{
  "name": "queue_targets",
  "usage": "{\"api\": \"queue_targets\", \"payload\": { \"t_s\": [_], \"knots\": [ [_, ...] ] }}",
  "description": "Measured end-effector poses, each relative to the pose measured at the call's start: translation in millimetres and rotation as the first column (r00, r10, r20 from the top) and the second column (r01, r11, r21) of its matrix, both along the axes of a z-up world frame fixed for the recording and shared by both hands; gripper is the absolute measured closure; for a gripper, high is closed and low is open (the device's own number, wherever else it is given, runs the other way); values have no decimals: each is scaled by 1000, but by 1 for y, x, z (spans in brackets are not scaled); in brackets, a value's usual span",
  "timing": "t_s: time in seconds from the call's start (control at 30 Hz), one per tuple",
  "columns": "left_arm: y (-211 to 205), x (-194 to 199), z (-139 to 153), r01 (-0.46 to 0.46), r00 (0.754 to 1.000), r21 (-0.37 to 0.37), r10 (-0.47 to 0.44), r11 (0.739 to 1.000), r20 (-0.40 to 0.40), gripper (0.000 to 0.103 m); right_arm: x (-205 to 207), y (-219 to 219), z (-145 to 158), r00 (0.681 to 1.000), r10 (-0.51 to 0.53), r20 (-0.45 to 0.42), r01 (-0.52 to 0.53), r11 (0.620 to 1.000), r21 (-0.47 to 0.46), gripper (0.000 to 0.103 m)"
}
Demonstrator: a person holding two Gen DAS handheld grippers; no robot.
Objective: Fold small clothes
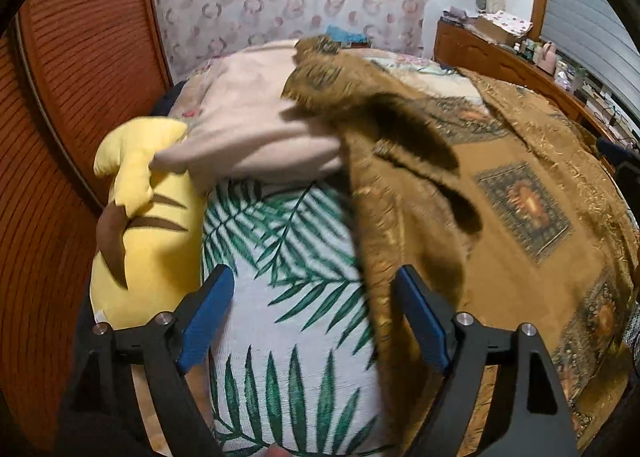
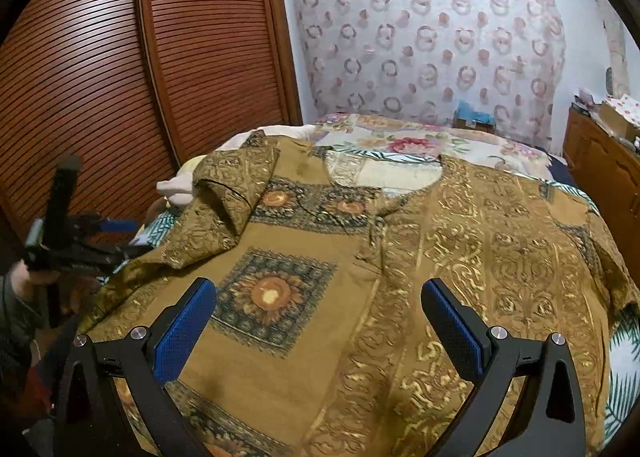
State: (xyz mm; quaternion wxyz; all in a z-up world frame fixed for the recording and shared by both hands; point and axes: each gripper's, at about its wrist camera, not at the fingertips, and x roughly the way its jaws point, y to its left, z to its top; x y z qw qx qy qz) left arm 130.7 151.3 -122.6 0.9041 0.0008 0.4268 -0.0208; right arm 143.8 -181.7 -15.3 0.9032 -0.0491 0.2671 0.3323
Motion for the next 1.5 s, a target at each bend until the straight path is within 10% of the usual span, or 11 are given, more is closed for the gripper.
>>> {"api": "queue_targets", "payload": {
  "t_s": [0.8,1.2,1.5],
  "knots": [
    [6,1,-9,-18,1000,-24,19,1000,10,15,132,209,-15,962,248,-112,-264,949,-171,24],
    [6,1,-9,-19,1000,-23,19,1000,10,15,171,107,-6,995,-99,-18,92,971,-222,32],
    [6,1,-10,-20,1000,-23,20,1000,11,15,136,133,-18,987,116,-110,-124,989,-75,41]
  ]
}}
